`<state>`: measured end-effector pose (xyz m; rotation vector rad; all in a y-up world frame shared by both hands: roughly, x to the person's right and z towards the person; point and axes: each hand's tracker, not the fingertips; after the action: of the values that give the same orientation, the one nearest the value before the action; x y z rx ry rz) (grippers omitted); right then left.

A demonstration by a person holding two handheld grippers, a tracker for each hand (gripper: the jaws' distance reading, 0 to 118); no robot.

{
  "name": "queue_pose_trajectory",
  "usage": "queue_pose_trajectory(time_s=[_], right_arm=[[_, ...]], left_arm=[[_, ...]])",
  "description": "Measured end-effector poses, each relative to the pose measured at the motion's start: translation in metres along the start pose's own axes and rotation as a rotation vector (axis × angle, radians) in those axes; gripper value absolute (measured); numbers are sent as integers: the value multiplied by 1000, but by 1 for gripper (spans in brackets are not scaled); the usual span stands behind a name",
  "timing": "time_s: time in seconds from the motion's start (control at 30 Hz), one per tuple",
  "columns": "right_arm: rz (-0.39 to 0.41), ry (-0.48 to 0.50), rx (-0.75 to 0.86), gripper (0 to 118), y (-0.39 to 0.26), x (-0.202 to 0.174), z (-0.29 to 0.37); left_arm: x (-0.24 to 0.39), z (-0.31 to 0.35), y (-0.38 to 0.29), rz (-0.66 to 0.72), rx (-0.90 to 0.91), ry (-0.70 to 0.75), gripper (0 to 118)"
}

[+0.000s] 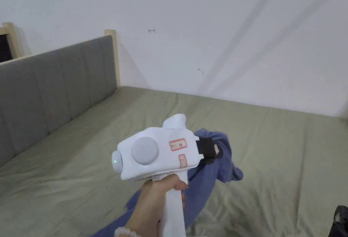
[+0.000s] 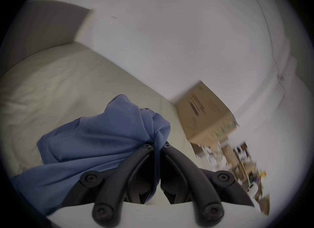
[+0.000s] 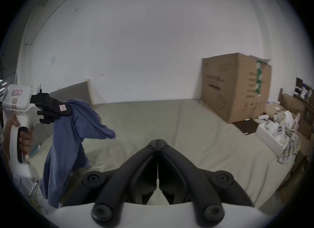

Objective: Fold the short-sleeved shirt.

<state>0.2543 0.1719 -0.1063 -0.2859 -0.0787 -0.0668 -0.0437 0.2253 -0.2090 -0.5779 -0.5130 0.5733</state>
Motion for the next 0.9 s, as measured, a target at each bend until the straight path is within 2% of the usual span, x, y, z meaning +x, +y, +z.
queue_pose_trajectory(time_s=[0.07, 0.1, 0.17, 0.3, 0.47, 0.5, 0.53, 0.57, 0.6, 0.63, 0.7, 0.77, 0.8, 0.9], right_arm=[[-14, -66, 18, 0, 4, 26, 7], [-25, -103, 21, 0, 5, 42, 11], [-47, -165, 25, 0, 5, 69, 18], [-75, -306, 1, 0, -6, 124, 33], [-154, -406, -76, 0, -32, 174, 43], [-164, -414, -88, 0, -38, 180, 45], [-164, -418, -97, 0, -44, 186, 46], [-159, -425, -110, 0, -48, 189, 45], [-148, -439, -132, 0, -52, 191, 43], [-142, -442, -147, 0, -56, 191, 40], [-147, -436, -161, 0, -60, 190, 36], [-156, -414, -170, 0, -60, 185, 31], [-155, -399, -170, 0, -59, 178, 28], [-119, -353, -165, 0, -54, 156, 18]], left_arm=[[30, -33, -14, 15, -66, -126, 4], [53, -51, -26, -27, -125, -197, 4], [90, -81, -50, -108, -200, -236, 4], [123, -157, -117, -148, -365, -251, 4], [113, -235, -213, -254, -623, -102, 8], [105, -243, -225, -245, -656, -91, 25], [99, -251, -231, -241, -691, -85, 61], [96, -256, -235, -232, -730, -59, 103], [90, -251, -245, -219, -737, -59, 118], [84, -244, -238, -211, -674, -66, 109], [79, -242, -225, -213, -669, -25, 107], [80, -206, -233, -178, -626, -45, 103], [76, -194, -223, -165, -589, -69, 89], [65, -161, -183, -193, -487, -31, 30]])
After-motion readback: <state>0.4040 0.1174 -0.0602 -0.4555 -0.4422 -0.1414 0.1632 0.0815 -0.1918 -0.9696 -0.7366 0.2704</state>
